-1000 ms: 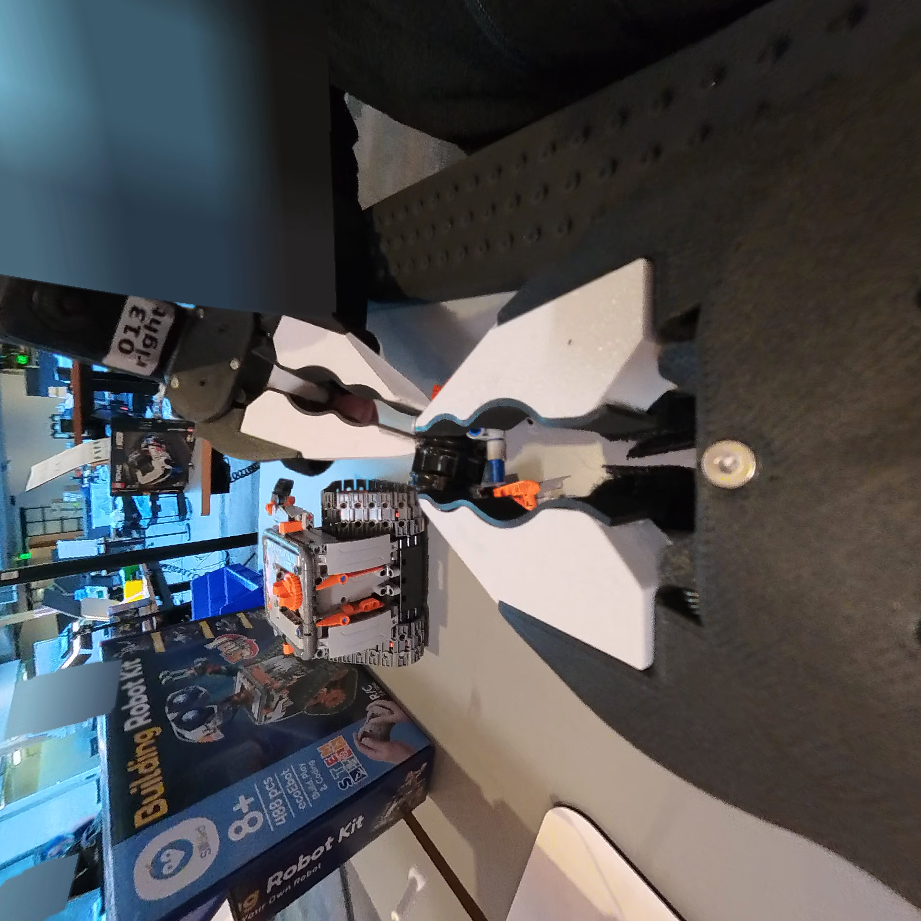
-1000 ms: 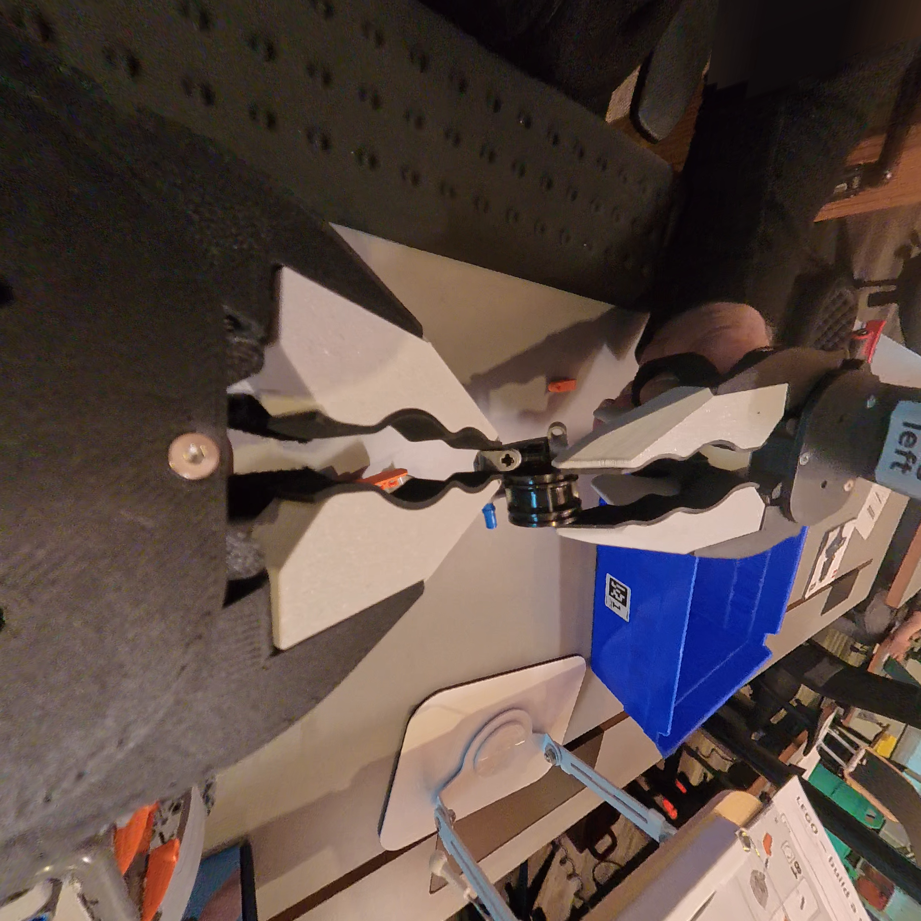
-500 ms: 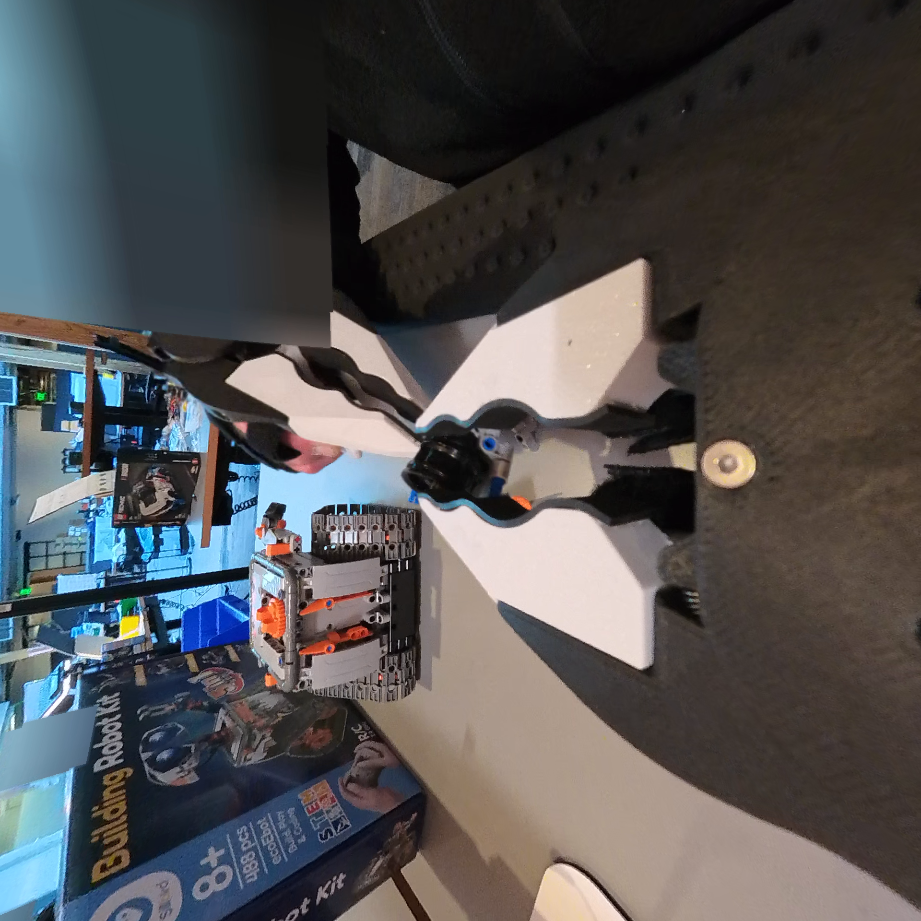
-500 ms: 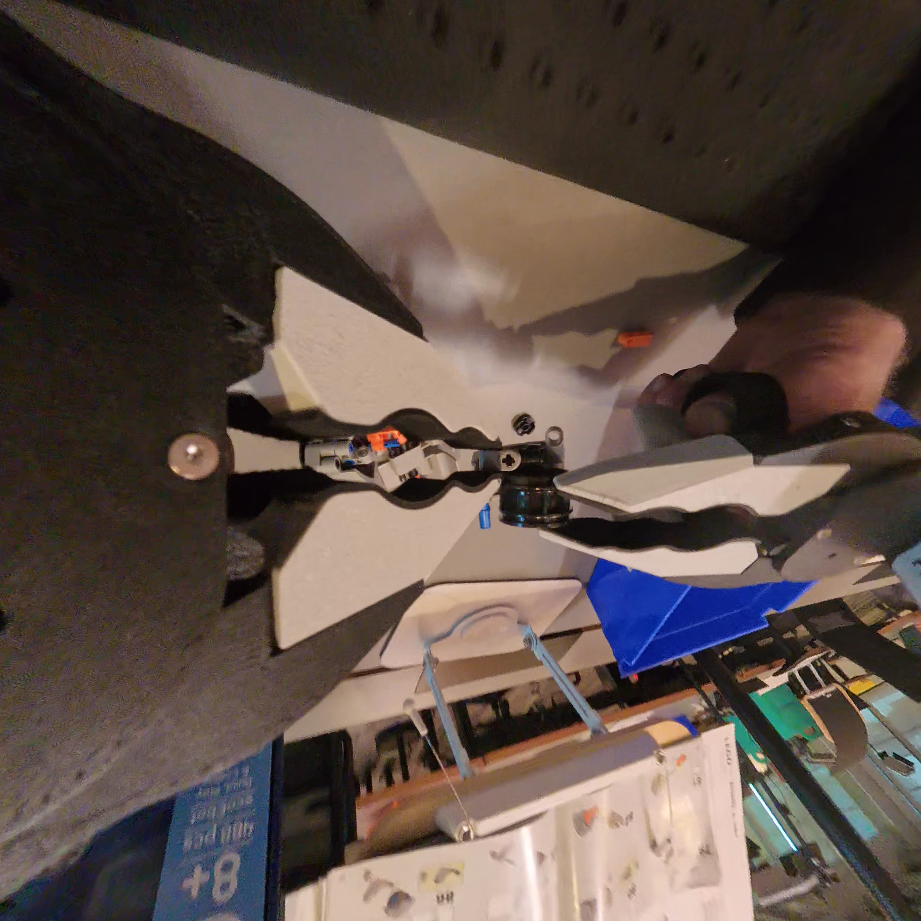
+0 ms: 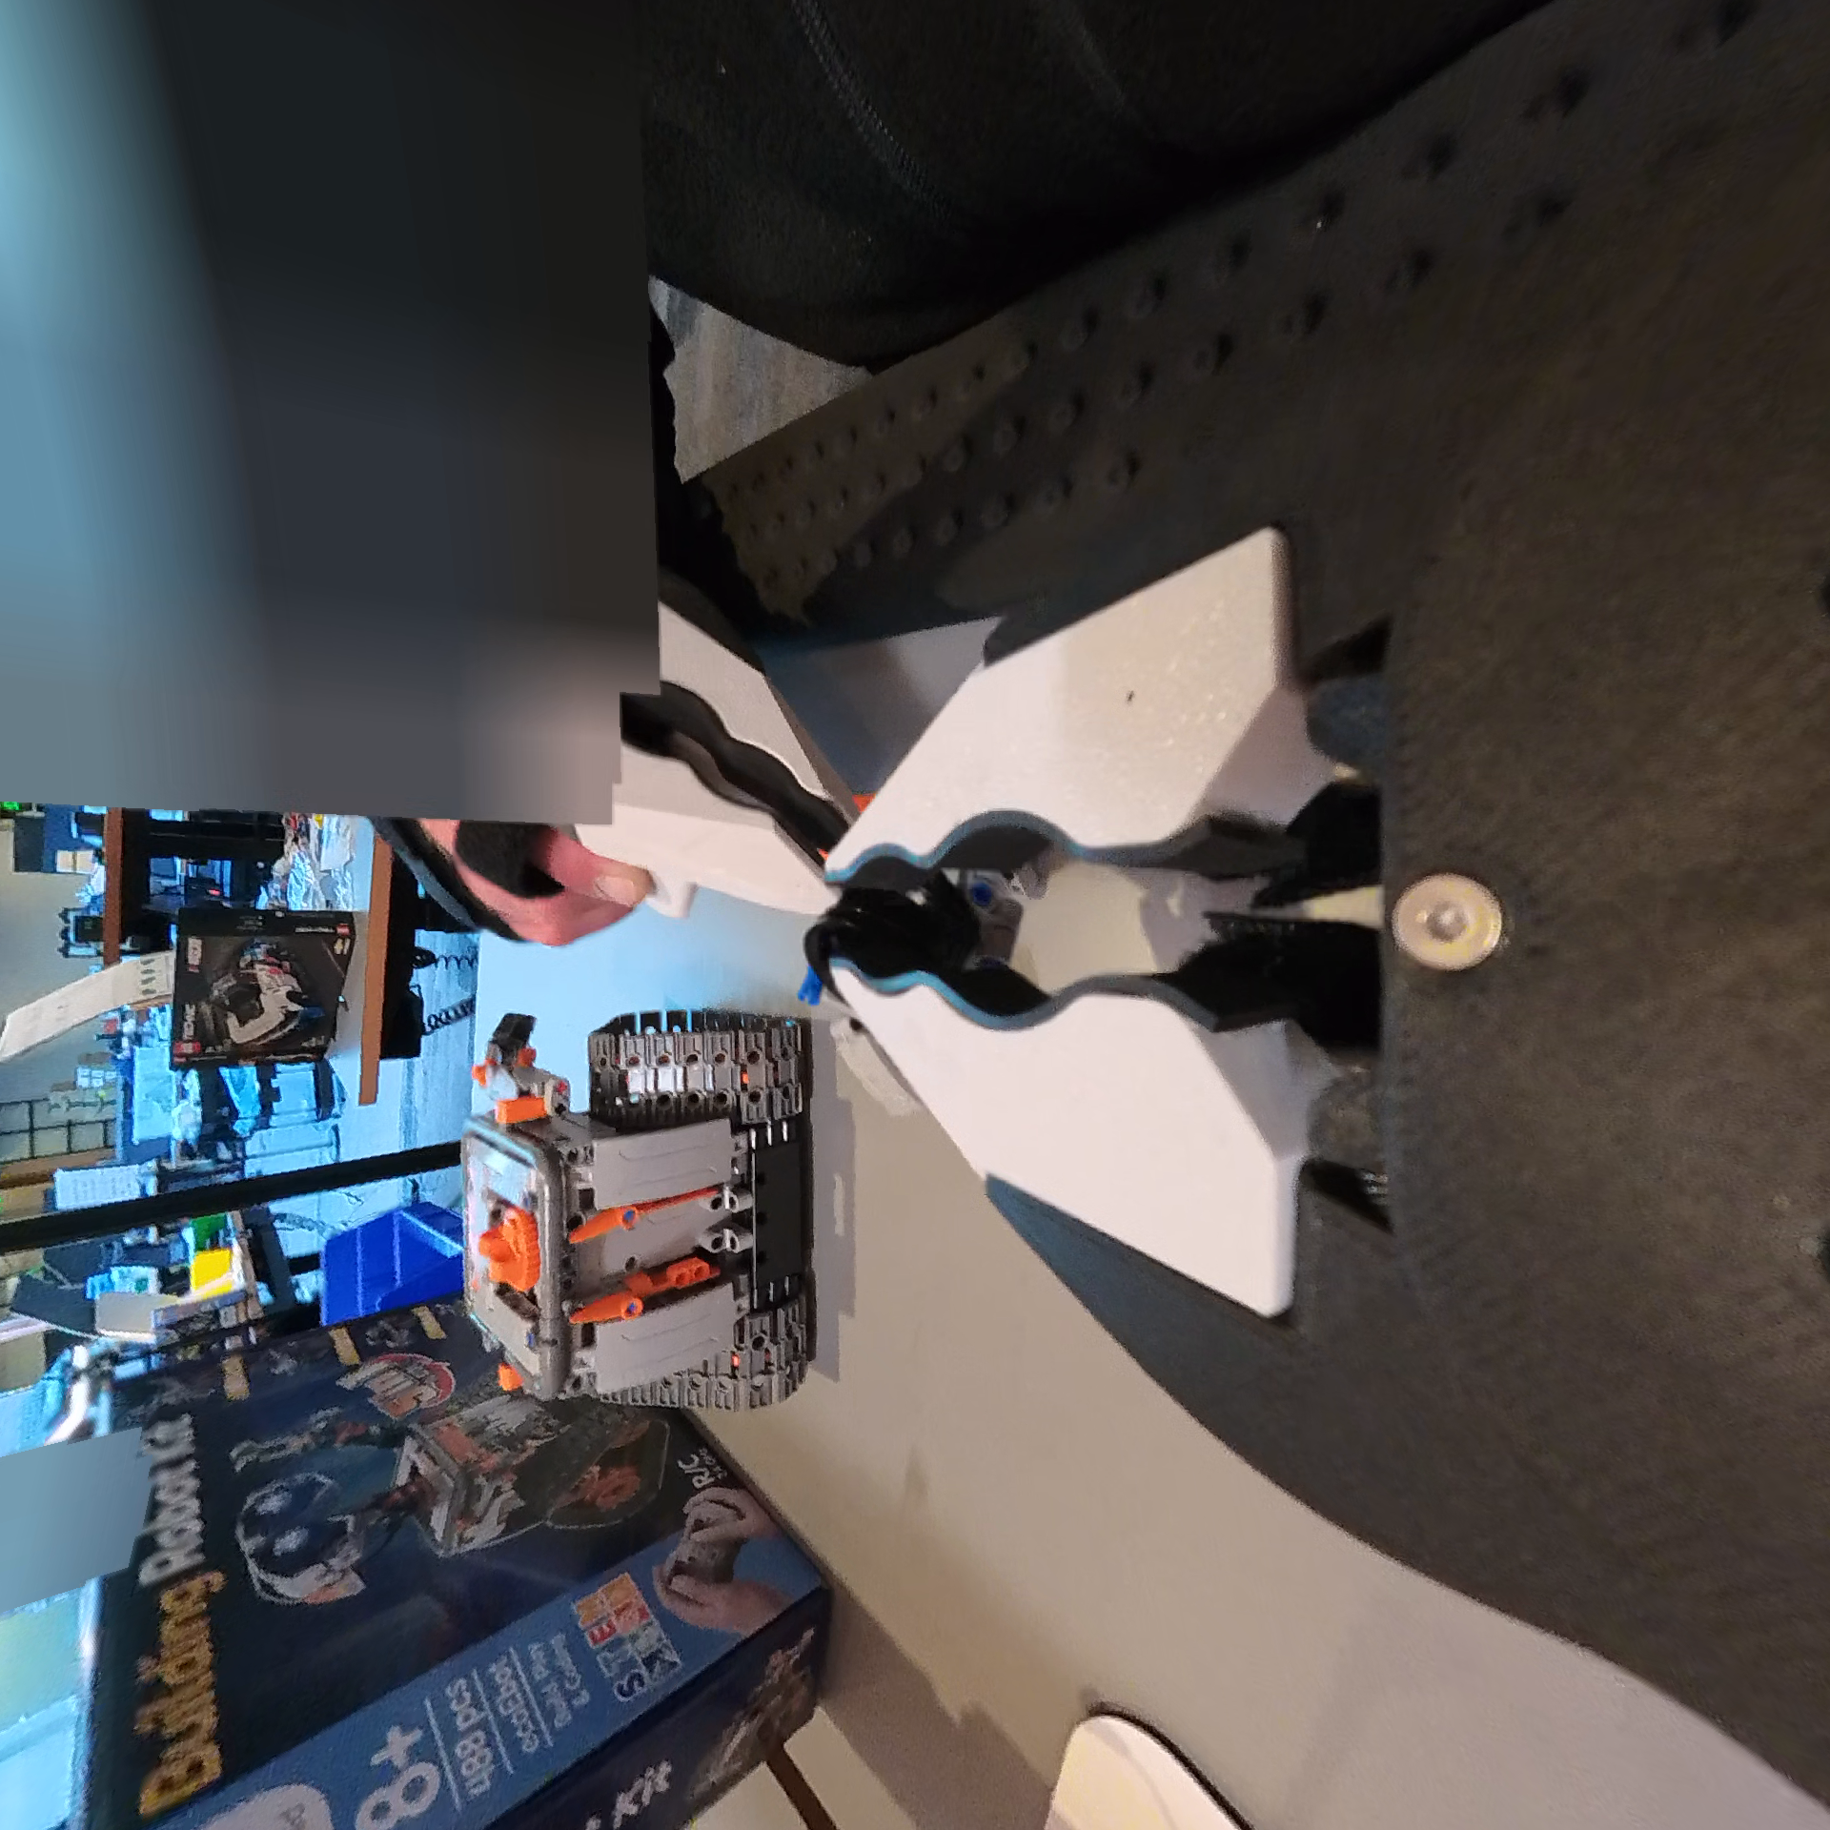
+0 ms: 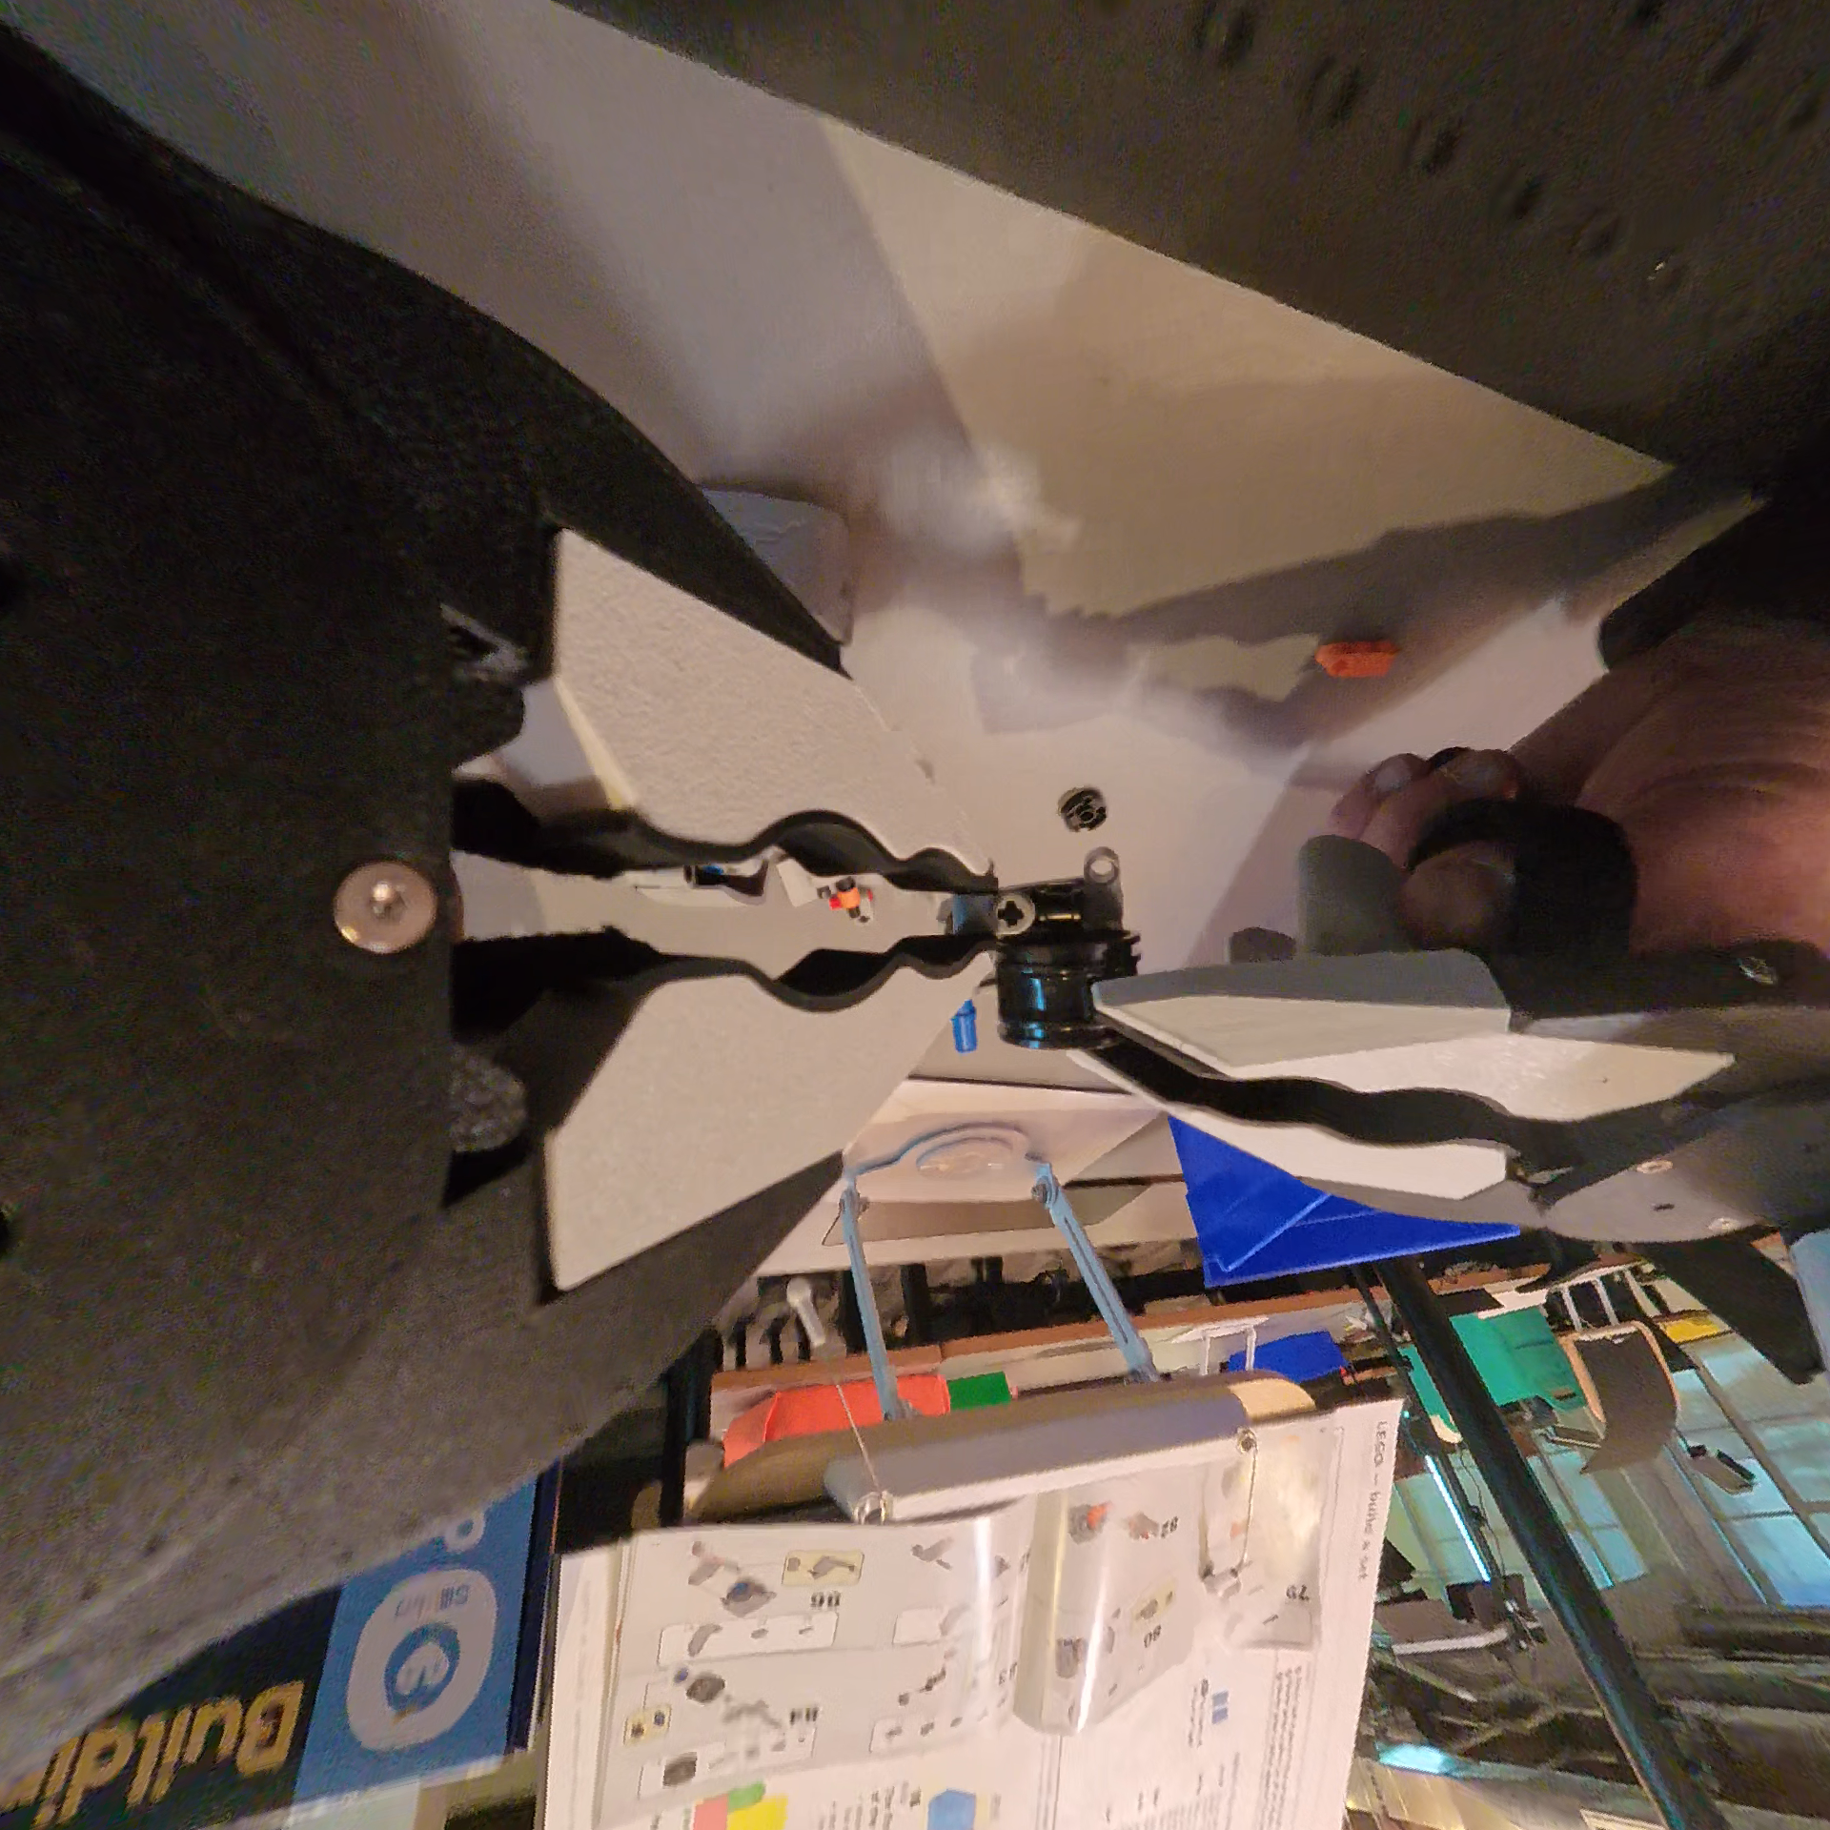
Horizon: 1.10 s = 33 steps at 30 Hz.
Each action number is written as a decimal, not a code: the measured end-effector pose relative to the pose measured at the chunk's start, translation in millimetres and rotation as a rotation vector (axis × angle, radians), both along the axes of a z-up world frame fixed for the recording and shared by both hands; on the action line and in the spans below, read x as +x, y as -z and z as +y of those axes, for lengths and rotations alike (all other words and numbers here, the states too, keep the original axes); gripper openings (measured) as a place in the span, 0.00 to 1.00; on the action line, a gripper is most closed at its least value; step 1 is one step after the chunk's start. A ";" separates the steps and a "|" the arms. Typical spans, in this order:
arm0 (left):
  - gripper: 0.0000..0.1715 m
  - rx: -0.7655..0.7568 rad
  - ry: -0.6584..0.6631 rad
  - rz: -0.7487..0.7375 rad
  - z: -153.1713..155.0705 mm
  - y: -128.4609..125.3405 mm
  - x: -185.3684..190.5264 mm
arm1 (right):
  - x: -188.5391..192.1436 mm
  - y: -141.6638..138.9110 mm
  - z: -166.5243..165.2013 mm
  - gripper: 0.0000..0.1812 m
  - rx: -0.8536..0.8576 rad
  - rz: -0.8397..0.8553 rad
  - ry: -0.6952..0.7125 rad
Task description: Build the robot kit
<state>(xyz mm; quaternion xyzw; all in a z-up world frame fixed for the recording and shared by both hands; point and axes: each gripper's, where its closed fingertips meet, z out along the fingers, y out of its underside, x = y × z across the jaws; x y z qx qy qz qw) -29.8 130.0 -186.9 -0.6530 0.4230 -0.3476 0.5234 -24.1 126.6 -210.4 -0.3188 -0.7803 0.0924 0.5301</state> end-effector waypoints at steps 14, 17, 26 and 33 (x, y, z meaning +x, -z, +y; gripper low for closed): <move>0.20 -0.116 -0.020 0.025 8.7 18.6 -0.7 | -2.2 -4.4 -3.4 0.06 0.055 0.040 -0.021; 0.20 -0.016 -0.067 0.042 11.8 10.4 -4.5 | 1.3 -11.3 6.1 0.09 -0.135 0.065 0.004; 0.20 0.273 -0.186 0.130 15.6 -5.9 -7.4 | -2.6 -19.6 4.0 0.07 -1.057 0.099 -0.053; 0.21 0.461 -0.237 0.199 11.0 -16.4 -1.4 | -3.9 -27.6 3.8 0.05 -1.290 0.136 -0.099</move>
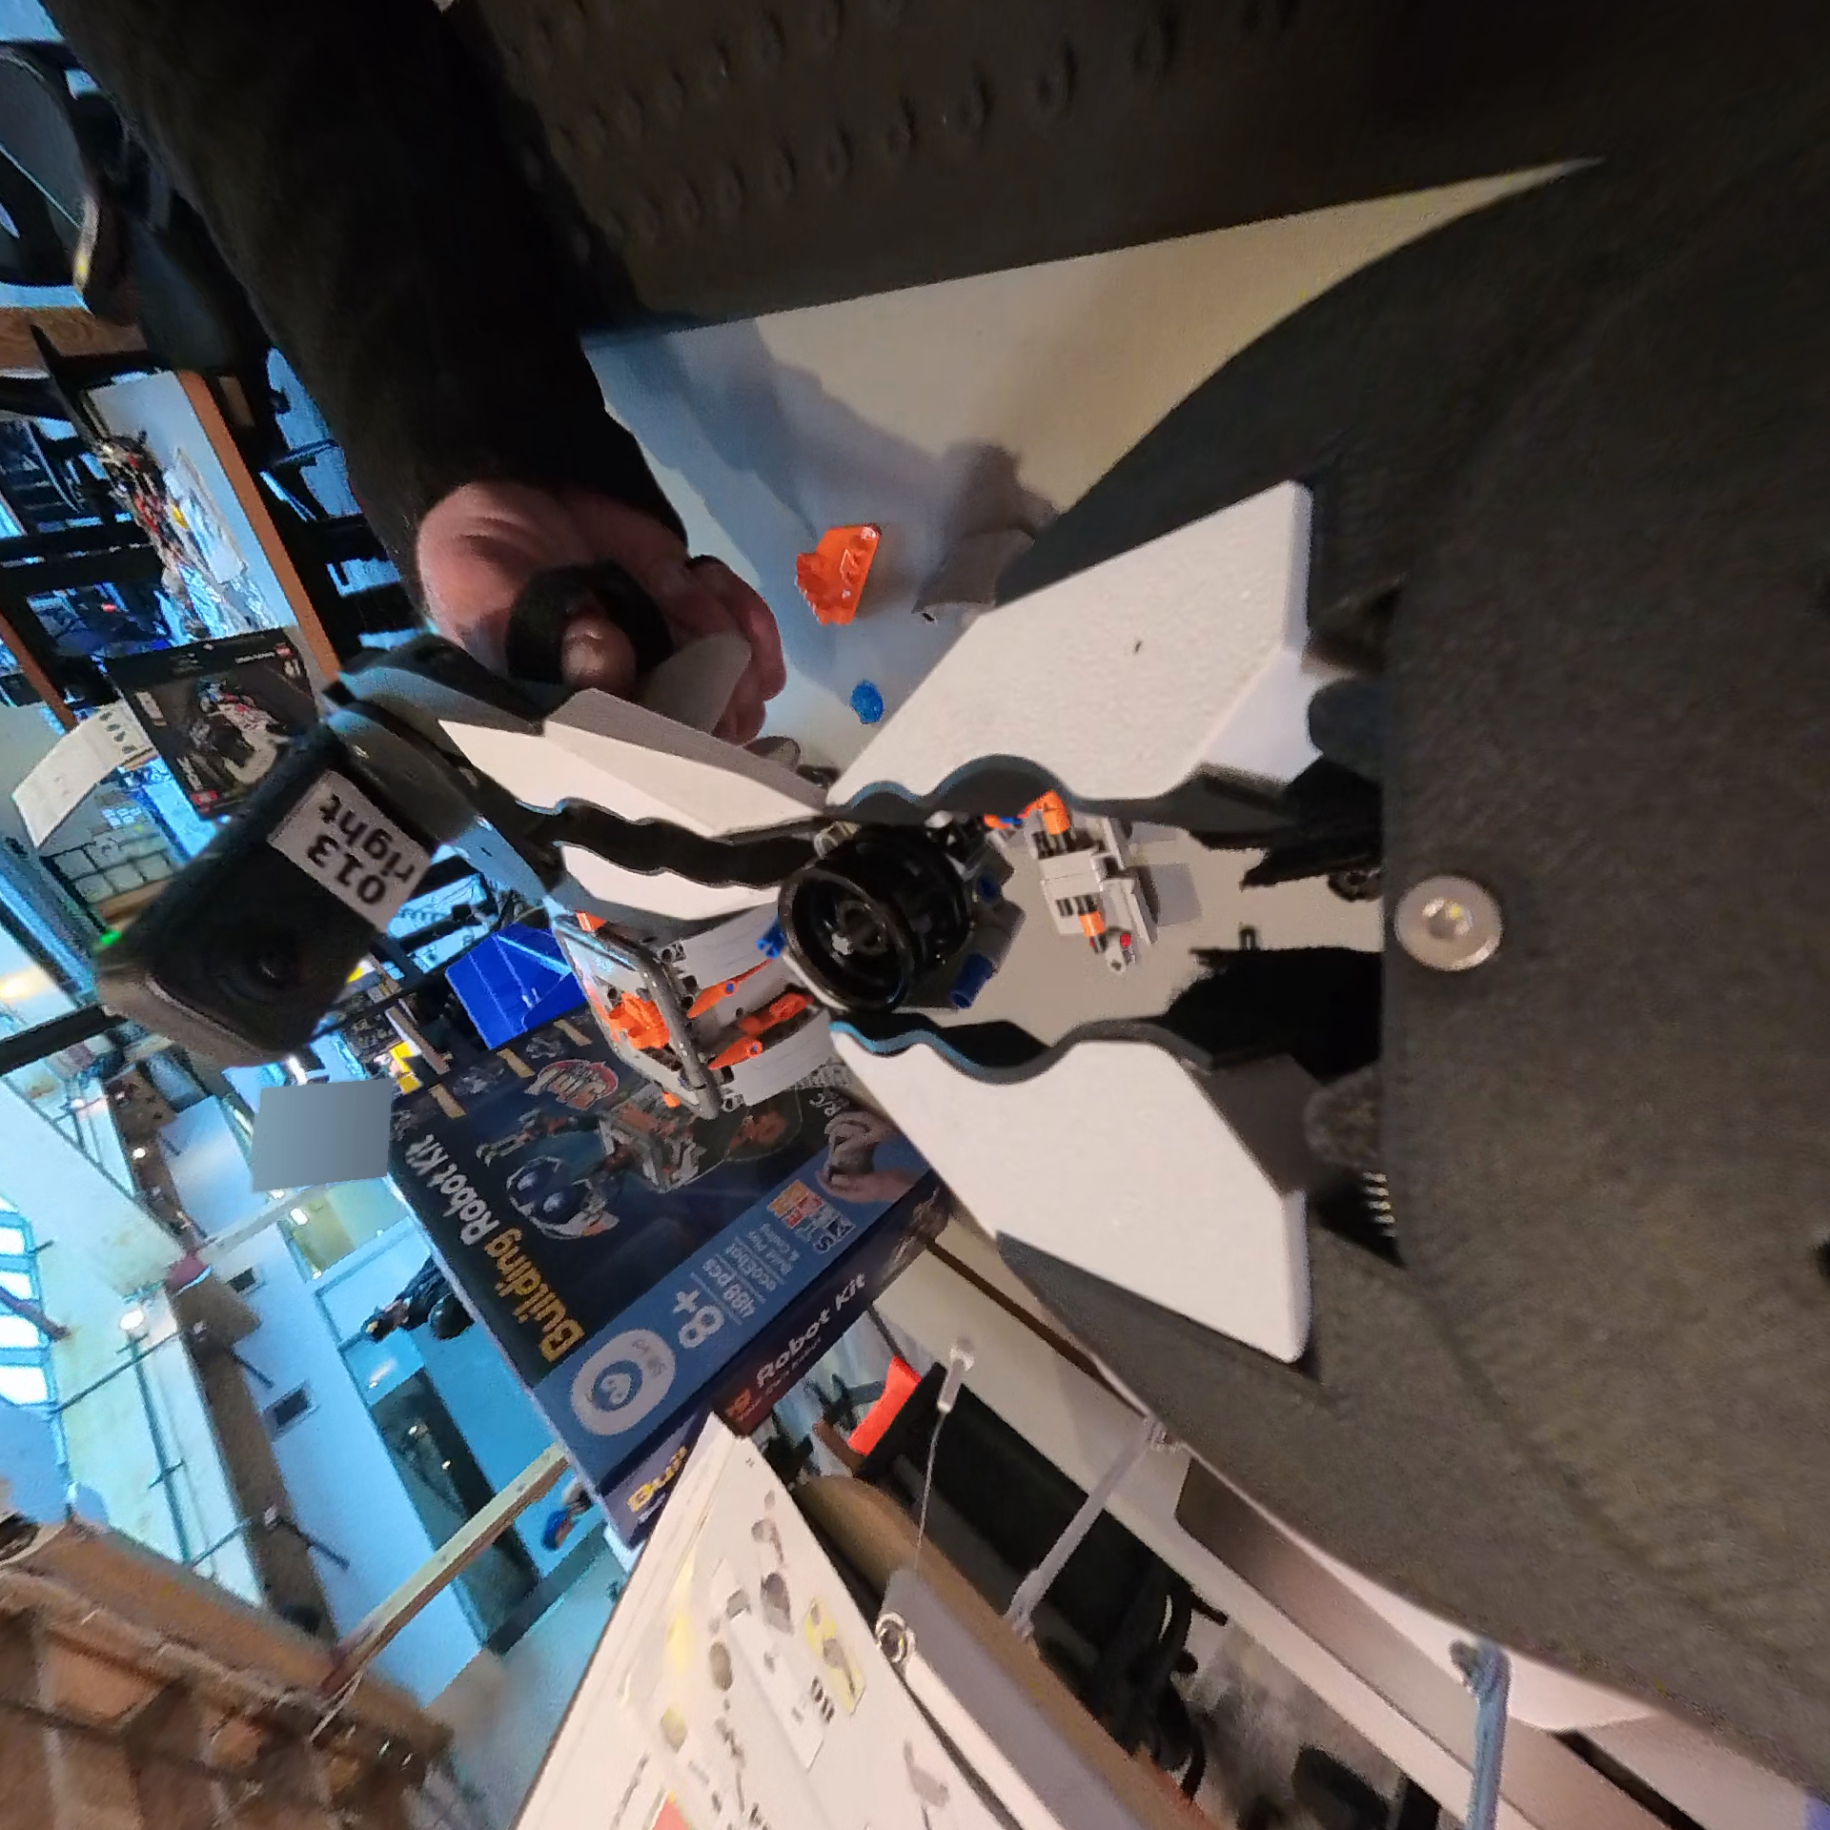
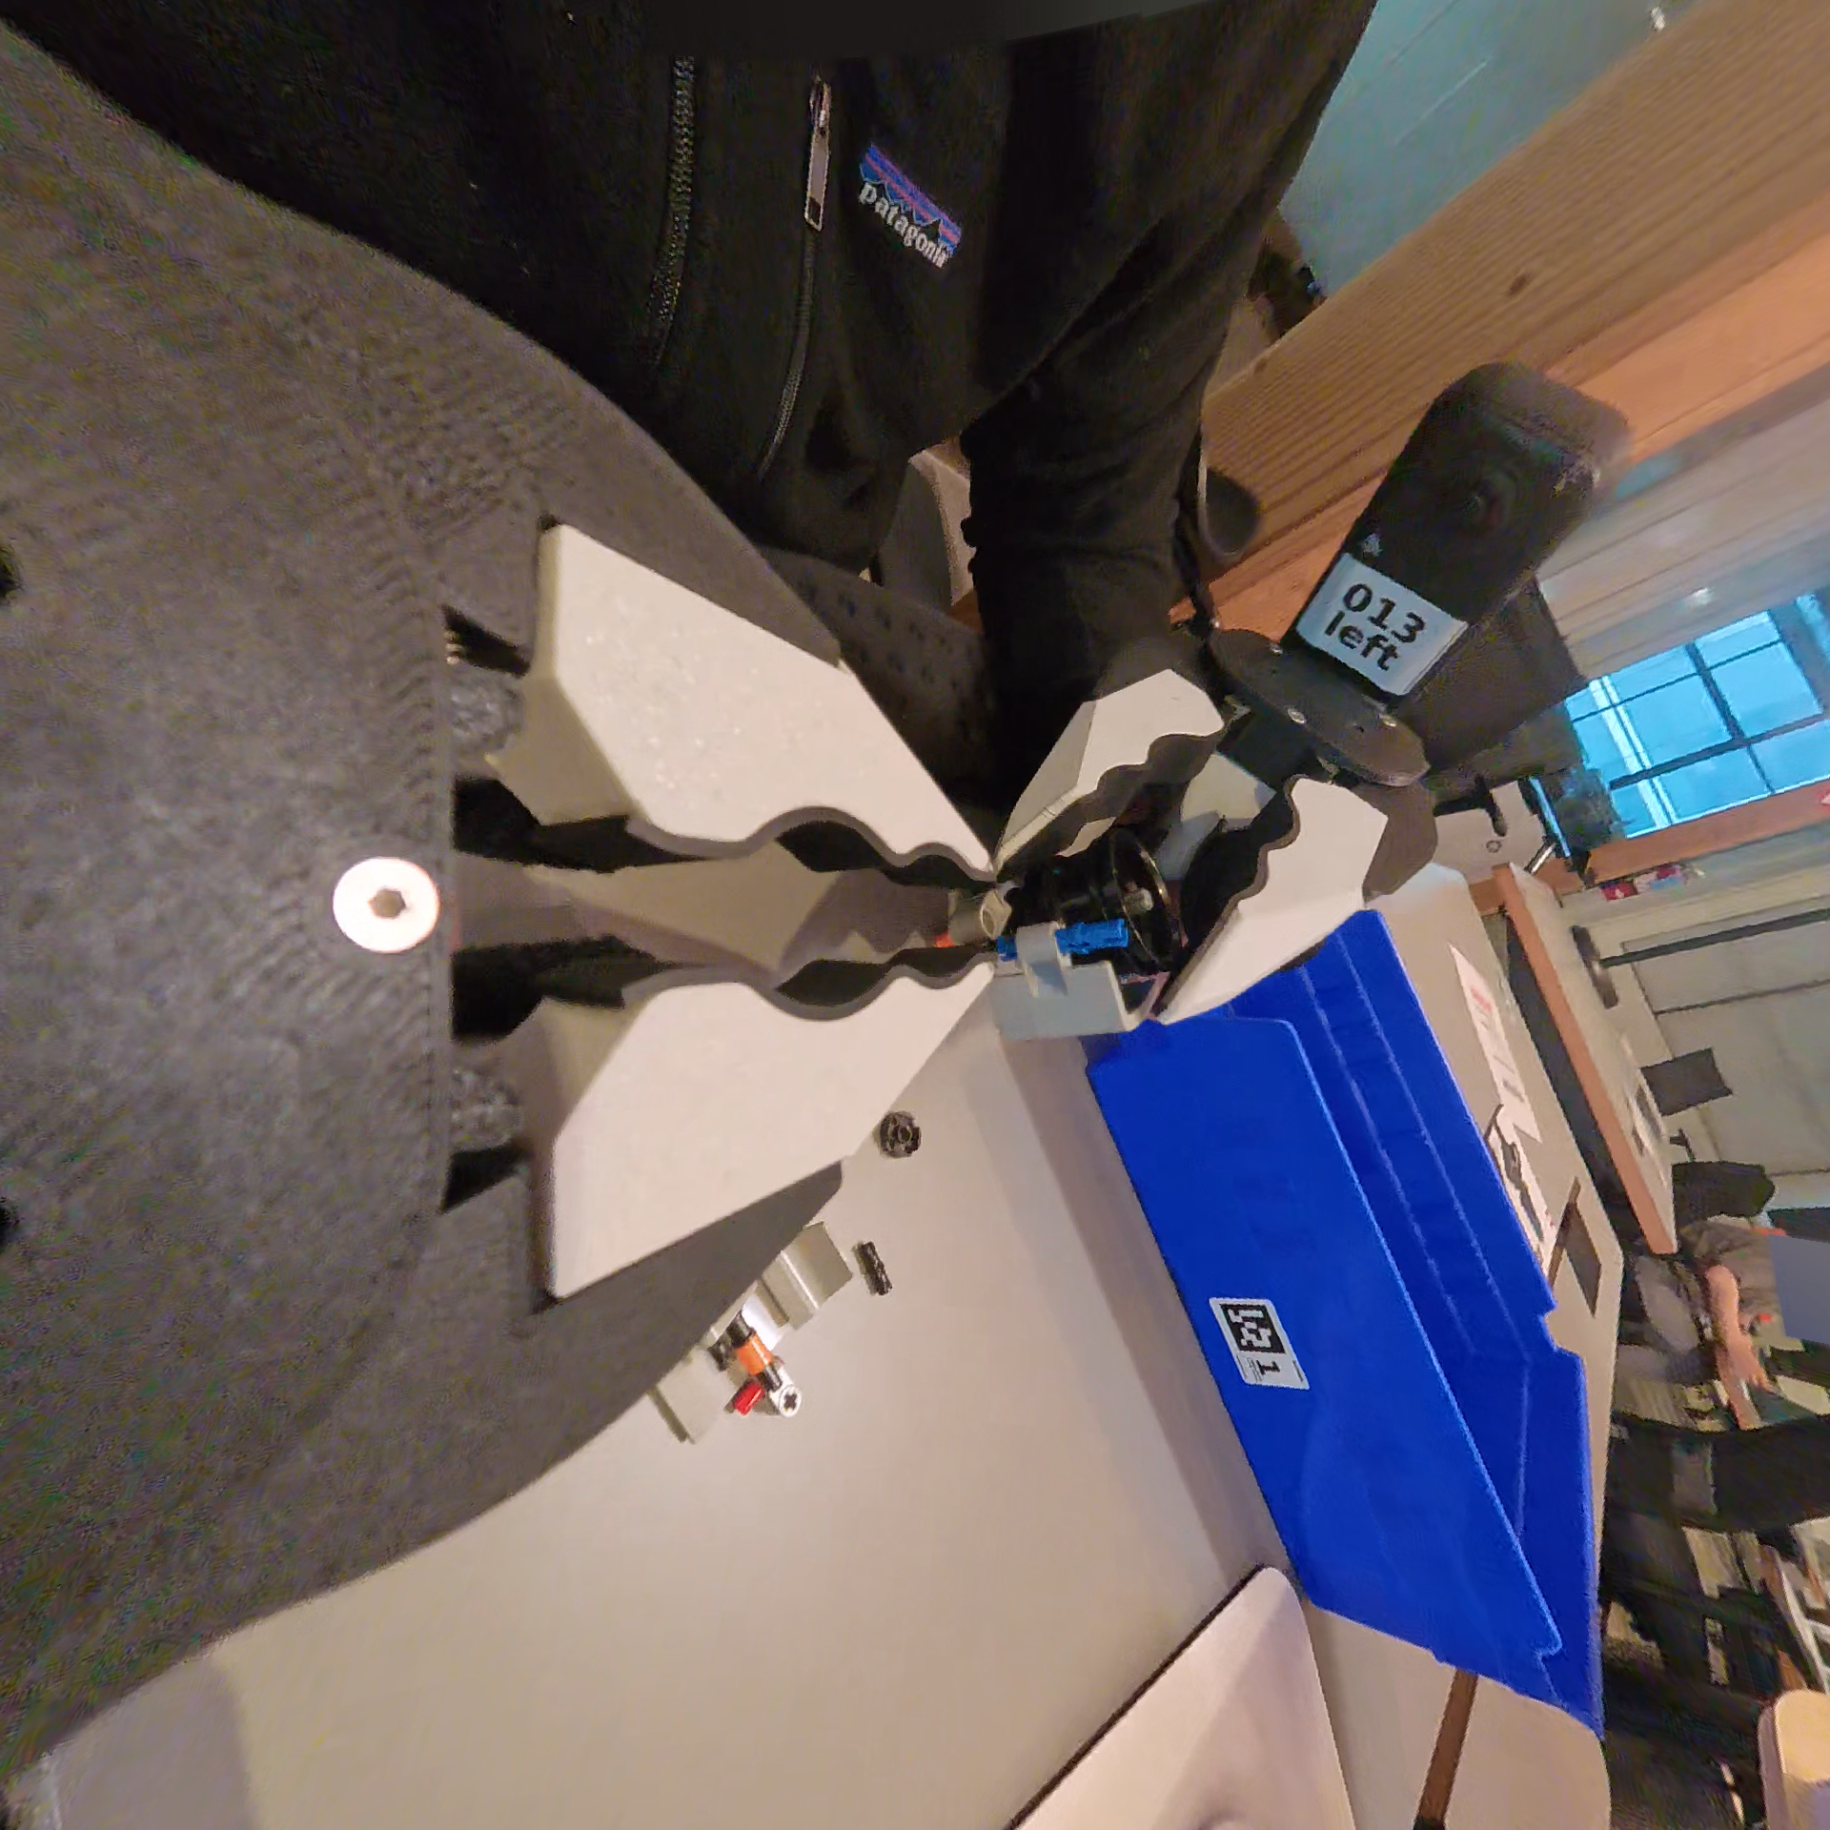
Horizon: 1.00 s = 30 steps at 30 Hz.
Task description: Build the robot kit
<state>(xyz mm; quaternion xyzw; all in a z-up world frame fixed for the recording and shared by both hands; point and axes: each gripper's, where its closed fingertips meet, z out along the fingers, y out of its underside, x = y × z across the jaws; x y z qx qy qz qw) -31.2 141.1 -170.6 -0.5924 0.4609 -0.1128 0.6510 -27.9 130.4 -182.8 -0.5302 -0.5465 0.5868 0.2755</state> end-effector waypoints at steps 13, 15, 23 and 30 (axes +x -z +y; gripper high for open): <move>0.21 -0.065 0.029 0.014 -1.4 8.7 2.9 | -0.5 8.2 -2.1 0.03 0.328 -0.053 0.049; 0.25 -0.058 0.027 0.071 -2.5 15.5 6.3 | 0.0 9.5 -2.9 0.03 0.305 -0.061 0.035; 0.23 -0.029 -0.038 0.158 2.5 24.2 7.0 | -0.4 11.4 -4.2 0.03 0.273 -0.079 0.028; 0.22 0.060 -0.079 0.193 2.3 18.1 6.6 | 0.0 7.0 -3.0 0.02 0.167 -0.073 0.026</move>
